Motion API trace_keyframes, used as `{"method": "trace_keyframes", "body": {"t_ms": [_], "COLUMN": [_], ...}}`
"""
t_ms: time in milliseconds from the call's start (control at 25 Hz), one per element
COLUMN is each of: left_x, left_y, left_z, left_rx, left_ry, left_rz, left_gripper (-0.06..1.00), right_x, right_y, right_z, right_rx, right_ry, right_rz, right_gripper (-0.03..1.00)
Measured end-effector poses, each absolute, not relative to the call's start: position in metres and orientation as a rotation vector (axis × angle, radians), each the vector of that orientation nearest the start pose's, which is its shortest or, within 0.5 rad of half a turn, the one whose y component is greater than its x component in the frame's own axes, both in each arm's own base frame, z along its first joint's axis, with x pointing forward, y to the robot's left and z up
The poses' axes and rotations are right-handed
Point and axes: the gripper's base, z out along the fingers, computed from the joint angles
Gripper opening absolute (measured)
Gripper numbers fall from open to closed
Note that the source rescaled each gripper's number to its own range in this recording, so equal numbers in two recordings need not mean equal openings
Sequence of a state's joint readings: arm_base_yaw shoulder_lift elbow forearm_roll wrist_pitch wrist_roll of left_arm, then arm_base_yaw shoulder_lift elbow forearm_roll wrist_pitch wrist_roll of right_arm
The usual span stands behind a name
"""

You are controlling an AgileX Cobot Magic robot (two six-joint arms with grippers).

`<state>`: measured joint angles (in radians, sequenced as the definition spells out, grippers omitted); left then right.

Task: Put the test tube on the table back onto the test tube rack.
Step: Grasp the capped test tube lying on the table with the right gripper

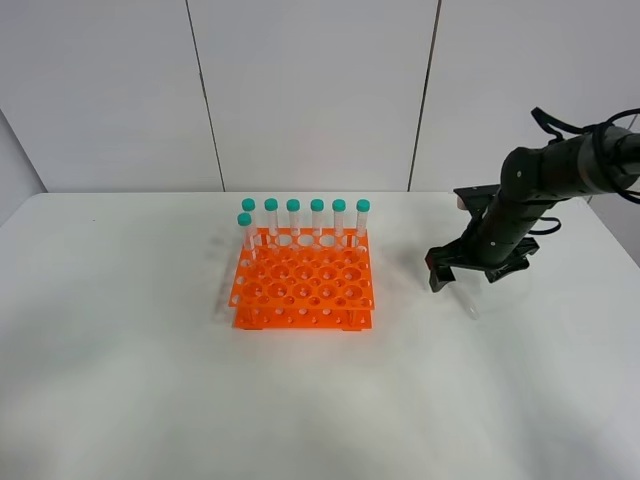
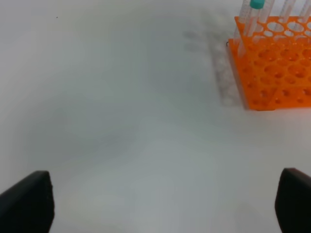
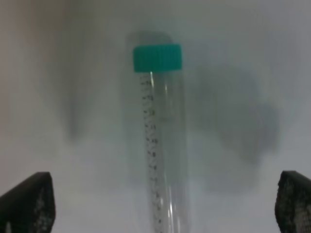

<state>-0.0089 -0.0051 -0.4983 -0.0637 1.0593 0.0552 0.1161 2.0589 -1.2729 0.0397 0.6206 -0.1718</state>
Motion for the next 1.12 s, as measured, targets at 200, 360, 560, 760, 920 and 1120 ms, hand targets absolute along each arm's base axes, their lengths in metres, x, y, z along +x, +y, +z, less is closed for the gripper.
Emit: {"method": "trace_keyframes", "body": {"t_ms": [200, 360, 560, 760, 920, 1120], "left_x": [-0.006, -0.006, -0.006, -0.006, -0.006, -0.006], "left_y": [-0.005, -0.005, -0.005, -0.005, -0.005, -0.005], "left_z": [0.277, 0.277, 0.277, 0.277, 0.277, 0.277], "left_rx": [0.068, 0.068, 0.068, 0.068, 0.068, 0.068], "left_ry": [2.037, 2.037, 2.037, 2.037, 2.037, 2.037], "left_rz": [-0.047, -0.047, -0.047, -0.047, -0.047, -0.047], "left_gripper": [1.0, 1.0, 1.0, 1.0, 1.0, 1.0], "right_x": [0.395, 0.397, 0.395, 0.395, 0.393, 0.389], "right_y": [0.048, 0.048, 0.048, 0.048, 0.048, 0.048], "right_z": [0.114, 0.114, 0.103, 0.102, 0.102, 0.102], "right_rx": [-0.369, -0.365, -0.373, -0.373, -0.377, -0.382], "right_ry": [2.855, 2.832, 2.871, 2.879, 2.904, 2.94], "right_rz": [0.028, 0.026, 0.026, 0.028, 0.03, 0.032], "right_gripper": [0.98, 0.98, 0.96, 0.92, 0.59, 0.01]}}
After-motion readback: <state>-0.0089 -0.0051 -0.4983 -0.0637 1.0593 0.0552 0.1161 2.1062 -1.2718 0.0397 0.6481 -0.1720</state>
